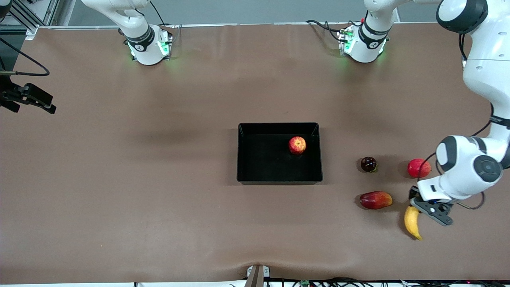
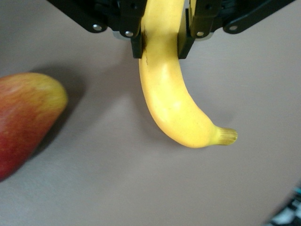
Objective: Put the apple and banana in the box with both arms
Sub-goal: 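Grasp the banana by its middle with the left gripper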
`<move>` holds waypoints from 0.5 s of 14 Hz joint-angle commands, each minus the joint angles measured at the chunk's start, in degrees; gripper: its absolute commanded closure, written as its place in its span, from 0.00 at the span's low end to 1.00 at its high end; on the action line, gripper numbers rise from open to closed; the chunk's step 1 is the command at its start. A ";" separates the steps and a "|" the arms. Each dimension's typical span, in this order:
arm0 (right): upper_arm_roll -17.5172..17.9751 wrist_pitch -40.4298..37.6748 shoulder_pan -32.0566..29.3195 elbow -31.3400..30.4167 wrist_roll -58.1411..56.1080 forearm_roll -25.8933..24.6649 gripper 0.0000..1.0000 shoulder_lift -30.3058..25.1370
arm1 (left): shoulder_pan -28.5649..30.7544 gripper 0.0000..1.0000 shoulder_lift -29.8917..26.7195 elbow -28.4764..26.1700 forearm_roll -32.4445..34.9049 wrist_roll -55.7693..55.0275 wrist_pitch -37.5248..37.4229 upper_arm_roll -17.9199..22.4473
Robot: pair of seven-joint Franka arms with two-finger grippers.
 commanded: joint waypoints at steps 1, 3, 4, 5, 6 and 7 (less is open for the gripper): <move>0.72 -0.15 -1.13 0.15 -0.73 -0.72 0.00 -0.03 | 1.32 1.00 -5.44 -0.40 0.67 3.73 -2.01 -0.77; 0.72 -0.15 -1.13 0.24 -0.64 -0.72 0.00 -0.02 | 1.41 1.00 -7.12 -0.22 -0.56 3.73 -4.90 -2.08; 0.72 -0.15 -1.13 0.15 -0.64 -0.72 0.00 -0.02 | 1.58 1.00 -7.13 -0.31 -2.22 3.73 -5.26 -2.26; 0.72 -0.15 -1.13 0.15 -0.64 -0.72 0.00 -0.02 | 1.67 1.00 -7.13 -0.31 -3.89 3.73 -5.35 -2.26; 0.72 -0.15 -1.13 0.15 -0.64 -0.72 0.00 -0.11 | 1.67 1.00 -7.22 -0.31 -5.12 3.21 -5.70 -2.44; 0.72 -0.15 -1.13 0.15 -0.64 -0.72 0.00 -0.03 | 1.32 1.00 -8.35 -0.22 -6.44 2.25 -7.36 -3.39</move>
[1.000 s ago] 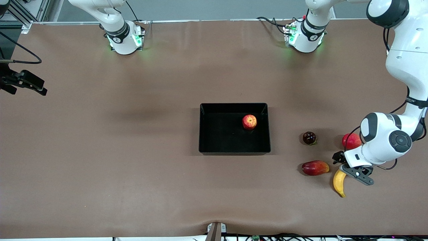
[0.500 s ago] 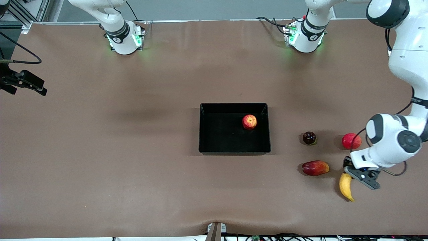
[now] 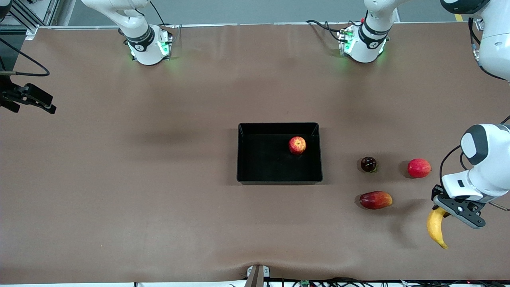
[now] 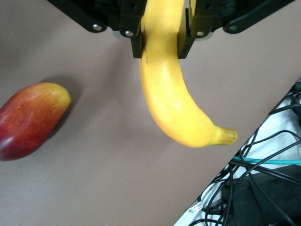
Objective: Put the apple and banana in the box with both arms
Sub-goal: 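Grasp the banana by its middle with the left gripper, then lift and carry the banana over the black box with the left gripper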
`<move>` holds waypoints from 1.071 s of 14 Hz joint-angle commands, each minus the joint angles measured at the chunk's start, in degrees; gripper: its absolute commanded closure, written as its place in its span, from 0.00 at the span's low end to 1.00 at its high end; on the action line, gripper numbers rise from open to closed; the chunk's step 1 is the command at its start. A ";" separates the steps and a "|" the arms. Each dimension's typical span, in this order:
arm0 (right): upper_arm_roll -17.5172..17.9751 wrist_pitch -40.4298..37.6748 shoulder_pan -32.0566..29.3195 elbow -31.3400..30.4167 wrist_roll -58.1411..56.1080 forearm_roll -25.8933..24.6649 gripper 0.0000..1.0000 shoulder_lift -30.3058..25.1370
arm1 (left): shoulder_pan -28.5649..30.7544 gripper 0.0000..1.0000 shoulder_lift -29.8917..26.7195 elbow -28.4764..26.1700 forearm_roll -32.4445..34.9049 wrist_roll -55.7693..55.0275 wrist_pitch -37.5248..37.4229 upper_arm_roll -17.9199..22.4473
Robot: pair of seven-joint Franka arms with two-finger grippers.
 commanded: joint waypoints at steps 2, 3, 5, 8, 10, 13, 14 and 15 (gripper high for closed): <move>0.73 -0.14 -1.12 0.16 -0.64 -0.72 0.00 -0.07 | -0.38 1.00 -4.53 -0.96 -3.86 -8.15 -7.69 -3.48; 0.64 -0.14 -1.12 0.07 -0.64 -0.72 0.00 -0.07 | -0.55 1.00 -5.23 -0.96 -3.86 -12.37 -9.90 -5.76; 0.73 -0.23 -1.21 0.16 -0.64 -0.63 0.00 -0.07 | -0.91 1.00 -6.20 -0.96 -3.69 -20.63 -13.16 -9.45; 0.73 -0.32 -1.21 0.07 -0.64 -0.63 0.00 -0.07 | -5.28 1.00 -7.08 -0.96 -3.07 -34.08 -16.42 -11.67; 0.64 -0.32 -1.21 0.07 -0.64 -0.63 0.00 -0.07 | -10.46 1.00 -7.88 -0.78 -3.07 -44.09 -17.47 -11.67; 0.64 -0.32 -1.21 0.07 -0.64 -0.63 0.00 -0.07 | -18.28 1.00 -7.70 -0.69 -2.89 -57.55 -17.74 -11.32; 0.64 -0.32 -1.21 0.07 -0.64 -0.63 0.00 -0.07 | -20.75 1.00 -7.27 -0.43 -2.98 -61.16 -17.74 -11.14; 0.64 -0.32 -1.21 0.07 -0.64 -0.63 0.00 -0.07 | -23.64 1.00 -6.83 0.18 -2.89 -65.11 -17.74 -10.88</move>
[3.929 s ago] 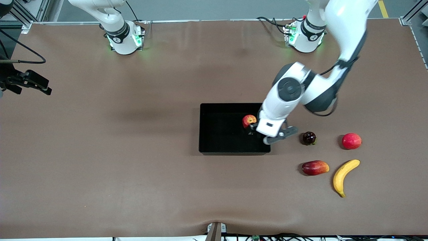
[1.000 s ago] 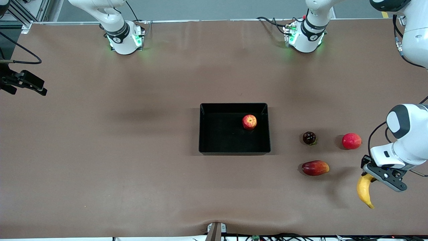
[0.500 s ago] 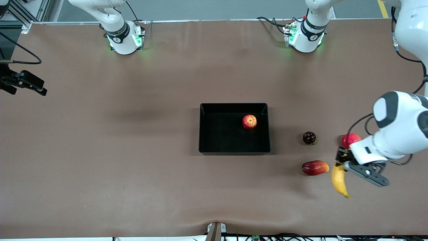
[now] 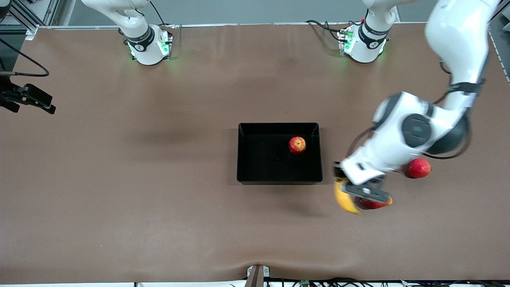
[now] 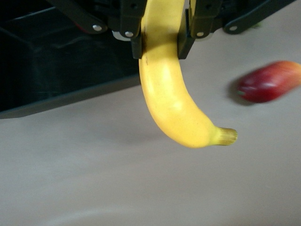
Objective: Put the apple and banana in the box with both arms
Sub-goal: 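Lift and carry the banana over the black box with the left gripper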
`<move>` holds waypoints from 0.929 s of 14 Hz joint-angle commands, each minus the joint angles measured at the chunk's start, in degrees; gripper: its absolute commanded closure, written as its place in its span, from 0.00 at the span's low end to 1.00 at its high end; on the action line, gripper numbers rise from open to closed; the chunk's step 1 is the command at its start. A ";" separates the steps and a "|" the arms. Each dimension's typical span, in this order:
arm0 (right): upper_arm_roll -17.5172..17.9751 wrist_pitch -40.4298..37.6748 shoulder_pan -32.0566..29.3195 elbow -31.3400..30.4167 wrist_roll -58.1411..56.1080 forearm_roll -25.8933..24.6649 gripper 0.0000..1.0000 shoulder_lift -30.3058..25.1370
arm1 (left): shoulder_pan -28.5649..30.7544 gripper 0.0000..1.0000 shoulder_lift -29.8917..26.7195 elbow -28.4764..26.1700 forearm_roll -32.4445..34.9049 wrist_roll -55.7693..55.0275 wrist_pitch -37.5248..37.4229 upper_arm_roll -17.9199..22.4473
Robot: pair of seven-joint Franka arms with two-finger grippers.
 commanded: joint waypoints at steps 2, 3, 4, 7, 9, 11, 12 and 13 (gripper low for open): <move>0.74 -0.27 -1.39 0.07 -0.64 -0.63 0.00 -0.14 | -9.54 1.00 0.38 0.98 0.84 -12.62 -0.89 2.39; 0.74 -0.27 -1.57 -0.02 -0.64 -0.54 0.00 -0.14 | -12.35 1.00 1.42 1.59 1.02 -16.22 -0.72 3.09; 0.74 -0.27 -1.65 0.07 -0.64 -0.63 0.00 -0.05 | -14.99 1.00 1.96 2.55 1.11 -19.30 -0.72 4.41; 0.74 -0.27 -1.66 0.07 -0.64 -0.46 0.00 -0.05 | -23.86 1.00 2.93 2.83 1.11 -24.67 -0.19 9.76; 0.74 -0.27 -1.66 -0.02 -0.64 -0.46 0.00 -0.05 | -29.23 1.00 3.72 2.91 1.02 -28.72 -0.01 13.54; 0.74 -0.27 -1.74 -0.02 -0.64 -0.46 0.00 -0.05 | -33.10 1.00 4.77 2.91 1.02 -30.22 1.39 16.18; 0.74 -0.27 -1.66 -0.02 -0.64 -0.46 0.00 -0.05 | -34.43 1.00 5.38 2.91 1.02 -31.01 2.70 17.15; 0.74 -0.27 -1.74 -0.02 -0.64 -0.46 0.00 -0.05 | -35.40 1.00 6.00 2.91 1.02 -31.37 4.45 18.03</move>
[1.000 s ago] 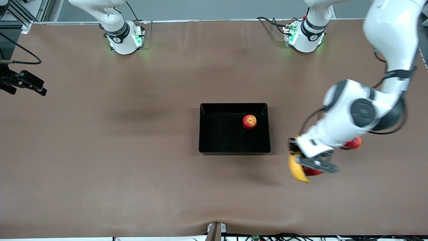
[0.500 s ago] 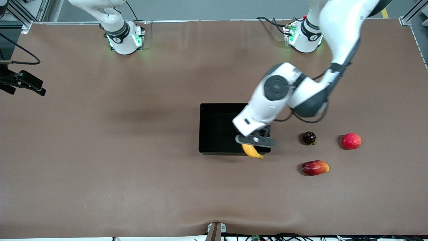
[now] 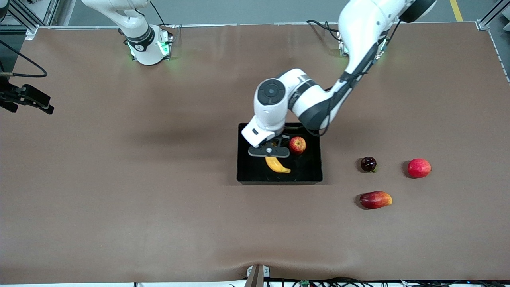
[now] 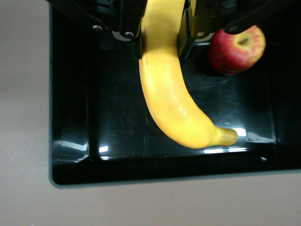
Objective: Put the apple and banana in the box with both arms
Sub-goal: 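Lower the banana into the box beside the apple and open the left gripper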
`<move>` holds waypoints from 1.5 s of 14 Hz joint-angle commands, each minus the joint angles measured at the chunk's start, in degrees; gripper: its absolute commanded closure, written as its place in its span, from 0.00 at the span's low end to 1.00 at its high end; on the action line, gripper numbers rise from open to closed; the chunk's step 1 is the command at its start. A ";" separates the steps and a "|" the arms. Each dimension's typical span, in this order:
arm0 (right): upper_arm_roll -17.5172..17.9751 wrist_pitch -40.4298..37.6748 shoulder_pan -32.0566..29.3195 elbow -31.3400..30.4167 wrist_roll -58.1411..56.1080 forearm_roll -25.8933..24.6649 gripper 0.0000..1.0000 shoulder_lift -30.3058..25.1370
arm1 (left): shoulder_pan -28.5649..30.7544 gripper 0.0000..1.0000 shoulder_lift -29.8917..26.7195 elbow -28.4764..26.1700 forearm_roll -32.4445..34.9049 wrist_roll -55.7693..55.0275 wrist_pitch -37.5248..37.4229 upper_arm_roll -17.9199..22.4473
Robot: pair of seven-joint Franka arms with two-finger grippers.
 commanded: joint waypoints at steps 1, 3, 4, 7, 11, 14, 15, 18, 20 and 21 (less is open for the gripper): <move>0.82 -0.25 -1.18 -0.01 -0.64 -0.46 0.00 -0.15 | -2.94 1.00 2.14 1.58 0.90 -1.26 3.40 2.89; 0.82 -0.25 -1.18 -0.01 -0.64 -0.46 0.00 -0.15 | -4.35 1.00 3.63 1.58 0.90 -1.00 6.13 4.73; 0.82 -0.25 -1.18 -0.01 -0.64 -0.46 0.00 -0.15 | -5.22 1.00 4.33 1.58 0.90 -0.91 7.53 5.53; 0.82 -0.25 -1.27 -0.01 -0.64 -0.37 0.00 -0.15 | -7.68 1.00 6.71 2.02 1.07 -0.82 9.91 7.72; 0.82 -0.25 -1.27 -0.01 -0.64 -0.37 0.00 -0.15 | -9.71 1.00 9.61 1.93 1.69 -0.82 11.50 9.31; 0.82 -0.25 -1.27 -0.01 -0.64 -0.37 0.00 -0.15 | -9.10 0.00 9.09 1.93 1.78 -0.64 11.42 9.31; 0.82 -0.25 -1.44 -0.01 -0.64 -0.37 0.00 -0.06 | -8.84 0.00 8.65 1.93 1.78 -0.64 11.33 9.31; 0.82 -0.16 -1.62 0.17 -0.64 -0.19 0.00 -0.06 | -6.13 0.00 3.40 1.93 1.69 -0.21 5.82 9.49; 0.82 -0.16 -1.44 0.17 -0.64 -0.19 0.00 -0.06 | -3.05 0.00 -1.43 1.93 1.16 0.67 0.10 9.23; 0.82 -0.16 -1.62 0.17 -0.64 -0.10 0.00 -0.06 | -1.03 0.00 -4.68 1.59 0.55 1.63 -2.01 9.23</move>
